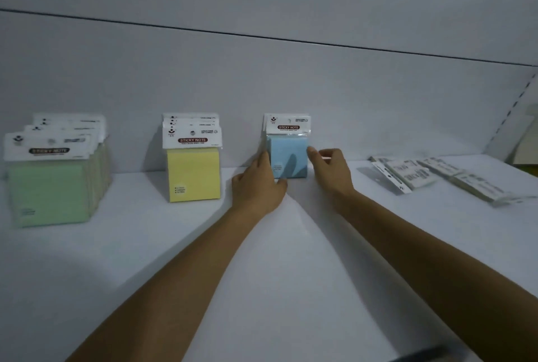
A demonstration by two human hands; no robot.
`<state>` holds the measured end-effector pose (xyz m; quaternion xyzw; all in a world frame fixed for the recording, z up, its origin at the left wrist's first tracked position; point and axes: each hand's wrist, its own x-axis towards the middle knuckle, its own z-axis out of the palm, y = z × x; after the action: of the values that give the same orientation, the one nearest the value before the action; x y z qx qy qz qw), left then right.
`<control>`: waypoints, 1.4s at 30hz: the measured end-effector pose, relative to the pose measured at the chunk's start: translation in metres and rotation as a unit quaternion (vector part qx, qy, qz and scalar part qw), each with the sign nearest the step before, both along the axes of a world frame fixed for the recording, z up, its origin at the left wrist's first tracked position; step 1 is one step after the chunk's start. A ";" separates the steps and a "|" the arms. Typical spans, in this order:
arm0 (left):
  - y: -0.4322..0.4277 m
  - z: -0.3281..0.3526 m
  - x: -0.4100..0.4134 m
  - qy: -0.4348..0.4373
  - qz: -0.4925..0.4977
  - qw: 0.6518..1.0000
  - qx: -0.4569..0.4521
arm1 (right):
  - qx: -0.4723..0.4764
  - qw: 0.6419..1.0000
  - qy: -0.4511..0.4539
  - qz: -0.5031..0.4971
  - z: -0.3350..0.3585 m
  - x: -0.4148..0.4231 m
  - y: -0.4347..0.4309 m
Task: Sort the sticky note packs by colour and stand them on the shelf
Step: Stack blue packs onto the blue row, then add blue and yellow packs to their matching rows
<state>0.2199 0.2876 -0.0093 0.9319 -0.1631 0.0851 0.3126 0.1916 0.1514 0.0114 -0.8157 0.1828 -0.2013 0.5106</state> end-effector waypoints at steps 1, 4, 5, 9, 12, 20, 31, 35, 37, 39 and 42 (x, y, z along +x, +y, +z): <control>0.000 0.001 -0.001 -0.001 0.004 1.000 0.006 | -0.012 1.000 0.017 -0.004 0.001 -0.008 -0.005; -0.002 0.005 -0.007 -0.005 0.012 1.000 0.004 | -0.029 0.999 0.022 -0.007 0.002 -0.030 -0.021; -0.002 0.006 -0.009 -0.005 0.013 1.000 -0.002 | -0.032 0.999 0.015 -0.005 0.001 -0.037 -0.025; -0.001 0.006 -0.018 -0.028 0.012 1.000 0.000 | -0.045 0.999 0.002 0.003 0.000 -0.054 -0.034; -0.001 0.010 -0.028 -0.094 -0.006 0.995 0.007 | -0.054 0.998 -0.003 0.033 0.002 -0.065 -0.044; -0.091 0.030 -0.070 -0.188 -0.112 0.974 0.067 | -0.118 0.990 -0.033 0.073 0.014 -0.094 -0.124; -0.279 0.007 -0.101 -0.149 -0.137 0.972 0.117 | -0.175 0.984 -0.031 0.033 -0.010 -0.126 -0.304; -0.289 0.000 -0.092 -0.074 -0.073 0.981 0.165 | -0.226 0.973 -0.033 0.031 0.003 -0.108 -0.334; -0.288 -0.002 -0.089 -0.049 -0.034 0.984 0.166 | -0.328 0.944 -0.006 0.034 0.004 -0.092 -0.348; -0.289 -0.002 -0.092 -0.097 -0.004 0.981 0.167 | -0.414 0.906 0.079 0.045 -0.005 -0.079 -0.361; -0.291 0.000 -0.096 -0.112 -0.005 0.982 0.153 | -0.423 0.892 0.145 0.066 -0.020 -0.072 -0.370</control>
<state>0.1243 -0.0036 -0.0097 0.9525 -0.2125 0.1614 0.1468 0.1201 -0.2182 -0.0090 -0.9849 0.0983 -0.1045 0.0973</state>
